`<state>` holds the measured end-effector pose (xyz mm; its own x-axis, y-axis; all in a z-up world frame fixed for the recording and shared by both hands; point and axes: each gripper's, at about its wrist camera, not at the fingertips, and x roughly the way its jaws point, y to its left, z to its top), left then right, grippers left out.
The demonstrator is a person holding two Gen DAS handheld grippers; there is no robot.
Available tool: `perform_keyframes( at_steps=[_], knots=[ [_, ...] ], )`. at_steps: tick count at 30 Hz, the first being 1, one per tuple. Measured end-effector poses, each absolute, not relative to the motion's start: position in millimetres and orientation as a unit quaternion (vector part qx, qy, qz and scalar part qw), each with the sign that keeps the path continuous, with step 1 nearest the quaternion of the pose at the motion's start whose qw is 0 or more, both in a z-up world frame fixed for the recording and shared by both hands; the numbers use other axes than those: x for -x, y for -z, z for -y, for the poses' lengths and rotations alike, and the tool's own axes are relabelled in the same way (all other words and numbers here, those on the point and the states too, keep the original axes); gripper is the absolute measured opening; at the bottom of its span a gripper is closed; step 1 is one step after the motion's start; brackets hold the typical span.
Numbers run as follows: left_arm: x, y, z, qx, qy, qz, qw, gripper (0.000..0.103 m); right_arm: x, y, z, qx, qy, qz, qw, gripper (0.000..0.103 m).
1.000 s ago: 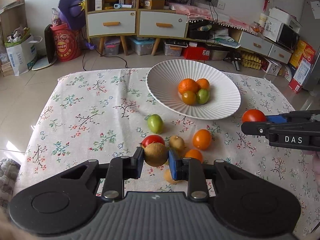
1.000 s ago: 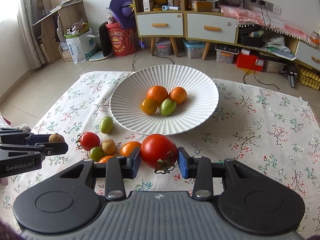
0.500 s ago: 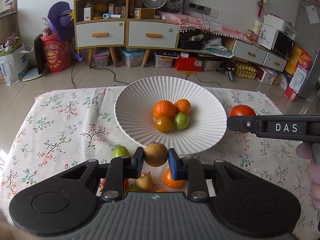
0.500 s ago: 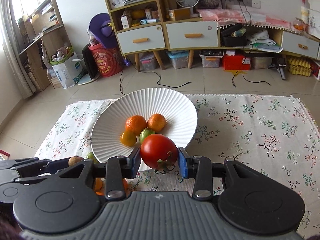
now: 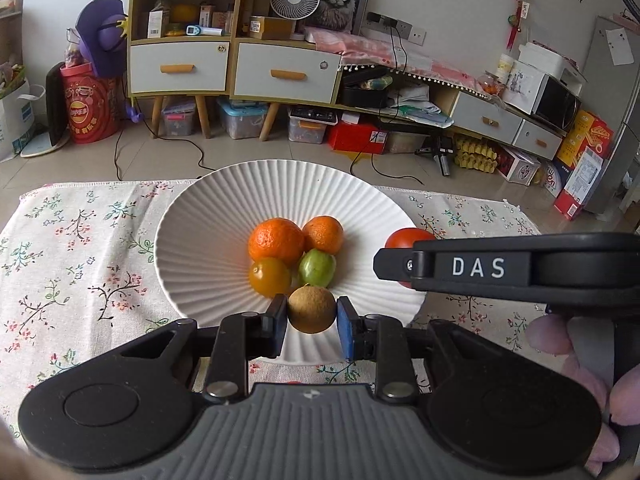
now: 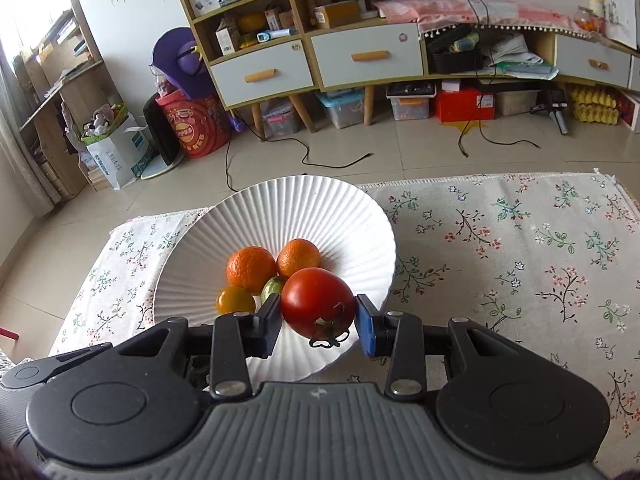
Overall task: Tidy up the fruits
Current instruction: 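Carry the kiwi and red tomato into the white bowl and open both tools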
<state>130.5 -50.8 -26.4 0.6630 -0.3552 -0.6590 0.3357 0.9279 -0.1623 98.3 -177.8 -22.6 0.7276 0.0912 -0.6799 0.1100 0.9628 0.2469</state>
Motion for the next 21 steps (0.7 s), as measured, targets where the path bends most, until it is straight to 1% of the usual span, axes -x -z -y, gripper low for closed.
perform_keyframes(
  at_steps=[8, 21],
  knots=[
    [-136.6, 35.3, 49.3, 0.020, 0.194, -0.366, 0.910, 0.016, -105.9, 30.4, 179.0, -0.161, -0.008, -0.372, 0.914, 0.035],
    [-141.9, 39.8, 51.3, 0.027, 0.203, -0.362, 0.909, 0.017, -108.7, 34.0, 176.5, -0.165, -0.017, -0.373, 0.913, 0.036]
  ],
)
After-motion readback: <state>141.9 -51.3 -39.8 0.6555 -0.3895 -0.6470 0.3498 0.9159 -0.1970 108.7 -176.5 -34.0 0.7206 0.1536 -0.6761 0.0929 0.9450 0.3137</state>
